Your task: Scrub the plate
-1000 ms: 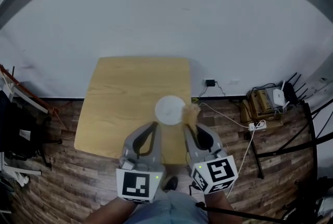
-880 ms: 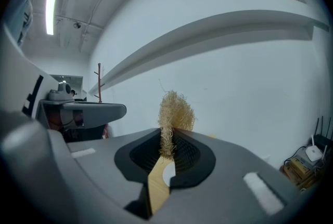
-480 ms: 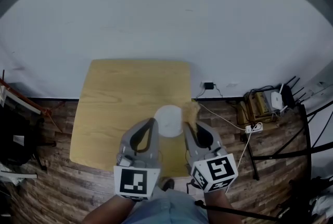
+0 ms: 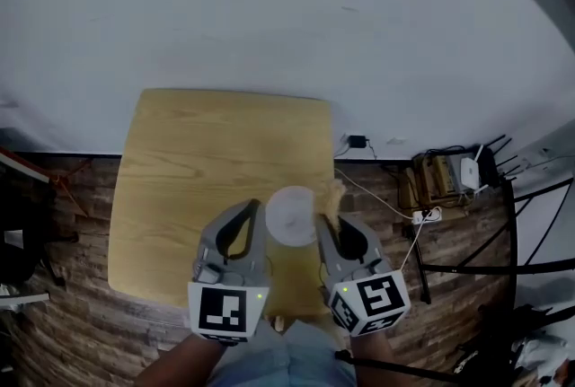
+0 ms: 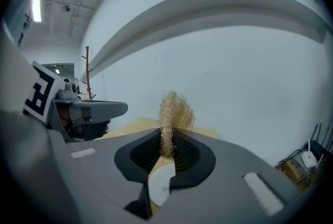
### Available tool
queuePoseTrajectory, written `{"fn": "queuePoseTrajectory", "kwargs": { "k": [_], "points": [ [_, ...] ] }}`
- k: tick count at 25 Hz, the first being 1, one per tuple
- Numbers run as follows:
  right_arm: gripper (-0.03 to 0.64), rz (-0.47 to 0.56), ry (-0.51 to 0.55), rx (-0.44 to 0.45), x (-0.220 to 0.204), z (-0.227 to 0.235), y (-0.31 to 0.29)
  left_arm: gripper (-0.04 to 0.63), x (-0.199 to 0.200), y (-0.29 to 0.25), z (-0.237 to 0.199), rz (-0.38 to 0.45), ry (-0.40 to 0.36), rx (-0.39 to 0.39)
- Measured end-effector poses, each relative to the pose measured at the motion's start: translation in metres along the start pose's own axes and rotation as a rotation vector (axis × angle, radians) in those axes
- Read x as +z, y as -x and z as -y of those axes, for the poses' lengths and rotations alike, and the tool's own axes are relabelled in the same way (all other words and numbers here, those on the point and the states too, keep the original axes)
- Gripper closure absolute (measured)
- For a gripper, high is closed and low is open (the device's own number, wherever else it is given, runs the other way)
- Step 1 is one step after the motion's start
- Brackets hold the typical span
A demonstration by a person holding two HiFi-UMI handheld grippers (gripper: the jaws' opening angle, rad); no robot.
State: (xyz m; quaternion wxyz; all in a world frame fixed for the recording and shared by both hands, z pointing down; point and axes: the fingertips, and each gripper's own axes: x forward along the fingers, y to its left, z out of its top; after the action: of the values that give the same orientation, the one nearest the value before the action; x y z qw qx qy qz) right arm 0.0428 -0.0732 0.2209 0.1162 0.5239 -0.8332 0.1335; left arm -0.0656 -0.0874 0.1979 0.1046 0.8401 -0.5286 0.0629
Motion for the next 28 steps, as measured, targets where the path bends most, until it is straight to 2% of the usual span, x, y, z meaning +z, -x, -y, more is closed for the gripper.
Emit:
{"fn": "queuePoseTrajectory", "kwargs": {
  "k": [6, 14, 23, 28],
  "points": [
    [0.572, -0.086, -0.012, 0.010, -0.031, 0.010, -0.026, 0.574, -0.040, -0.015, -0.011, -0.095, 0.052, 0.007],
    [0.572, -0.226, -0.078, 0.076, -0.097, 0.018, -0.051, 0.574, -0.091, -0.027, -0.017, -0.208, 0.113, 0.045],
    [0.572, -0.365, -0.093, 0.122, -0.158, 0.032, -0.069, 0.574, -0.153, -0.042, -0.016, -0.337, 0.213, 0.036],
    [0.572, -0.430, -0.096, 0.165, -0.182, 0.029, -0.075, 0.567, -0.183, -0.050, -0.017, -0.410, 0.320, 0.016]
  ]
}}
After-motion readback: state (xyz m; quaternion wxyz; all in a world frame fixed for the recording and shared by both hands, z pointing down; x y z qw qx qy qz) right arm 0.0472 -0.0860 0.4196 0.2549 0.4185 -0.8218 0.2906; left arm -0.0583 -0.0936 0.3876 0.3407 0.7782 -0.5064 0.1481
